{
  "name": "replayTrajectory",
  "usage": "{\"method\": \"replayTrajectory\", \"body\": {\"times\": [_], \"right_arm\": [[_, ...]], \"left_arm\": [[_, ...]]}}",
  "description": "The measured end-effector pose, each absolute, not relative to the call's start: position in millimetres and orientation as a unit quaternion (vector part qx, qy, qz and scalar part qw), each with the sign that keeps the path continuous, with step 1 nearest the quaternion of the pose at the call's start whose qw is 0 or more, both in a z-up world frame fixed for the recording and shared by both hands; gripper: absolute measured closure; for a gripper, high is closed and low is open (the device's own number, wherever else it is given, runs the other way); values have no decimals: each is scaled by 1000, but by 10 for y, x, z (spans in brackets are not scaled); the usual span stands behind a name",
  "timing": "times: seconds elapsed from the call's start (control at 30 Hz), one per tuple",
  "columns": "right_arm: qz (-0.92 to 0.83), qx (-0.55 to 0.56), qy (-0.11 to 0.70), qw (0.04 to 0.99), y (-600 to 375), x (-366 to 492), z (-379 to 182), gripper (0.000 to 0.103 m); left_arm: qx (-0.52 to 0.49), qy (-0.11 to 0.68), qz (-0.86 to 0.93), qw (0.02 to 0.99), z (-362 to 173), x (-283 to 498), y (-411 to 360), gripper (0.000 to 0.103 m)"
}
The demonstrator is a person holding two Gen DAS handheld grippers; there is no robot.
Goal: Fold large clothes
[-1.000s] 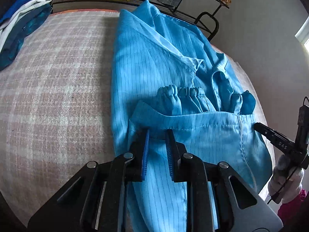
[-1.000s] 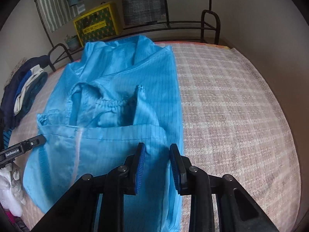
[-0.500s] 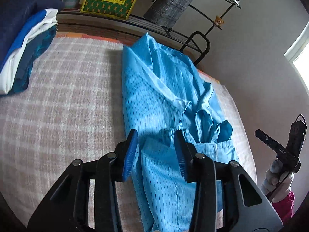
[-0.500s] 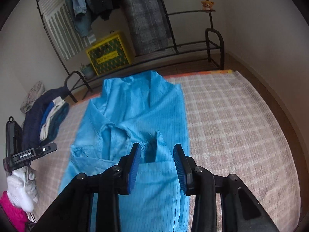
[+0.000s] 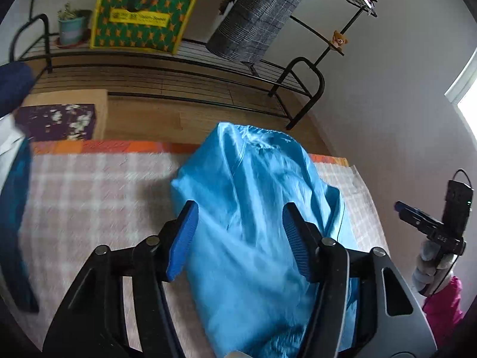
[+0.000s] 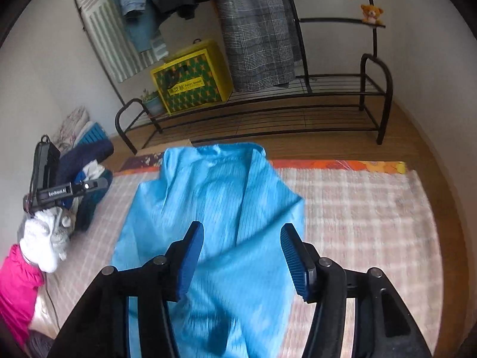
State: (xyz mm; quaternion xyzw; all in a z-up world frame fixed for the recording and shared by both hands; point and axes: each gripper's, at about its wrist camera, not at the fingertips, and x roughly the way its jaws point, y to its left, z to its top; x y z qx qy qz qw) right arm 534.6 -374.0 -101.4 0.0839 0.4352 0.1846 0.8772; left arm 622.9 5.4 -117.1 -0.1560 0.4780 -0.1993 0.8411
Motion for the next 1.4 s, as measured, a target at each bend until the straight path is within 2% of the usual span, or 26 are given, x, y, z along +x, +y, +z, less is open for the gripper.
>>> {"method": "replayTrajectory", "body": {"times": [0.27, 0.5, 0.53, 0.57, 0.6, 0.63, 0.7, 0.87, 1.1, 1.4], "right_arm": [[187, 115, 469, 855, -3543, 6514, -1622, 44], [182, 119, 513, 831, -3309, 7121, -2061, 45], [183, 124, 516, 828, -3284, 7172, -2113, 50], [184, 130, 518, 825, -3264, 7217, -2161, 58], [185, 133, 522, 822, -3249, 7245, -2203, 82], [176, 123, 522, 826, -3228, 7243, -2219, 95], [166, 100, 503, 842, -3221, 7210, -2170, 101], [169, 127, 463, 861, -3387, 7102, -1969, 103], [203, 134, 428, 870, -3397, 6761, -1465, 103], [251, 111, 406, 872, -3376, 5803, -767, 103]], "left_arm": [[-158, 517, -180, 822, -1619, 7220, -211, 41], [-162, 542, -175, 806, -1931, 7587, -402, 41], [-163, 541, -176, 806, -1955, 7605, -424, 47], [-160, 539, -175, 809, -1978, 7621, -453, 62], [-156, 539, -173, 810, -2004, 7616, -479, 75], [-150, 539, -169, 811, -2028, 7620, -509, 94], [-158, 533, -168, 814, -2018, 7602, -552, 98], [-165, 497, -180, 833, -1796, 7441, -586, 102], [-150, 467, -186, 851, -1347, 7048, -592, 103], [-154, 444, -206, 858, -770, 6232, -532, 103]]}}
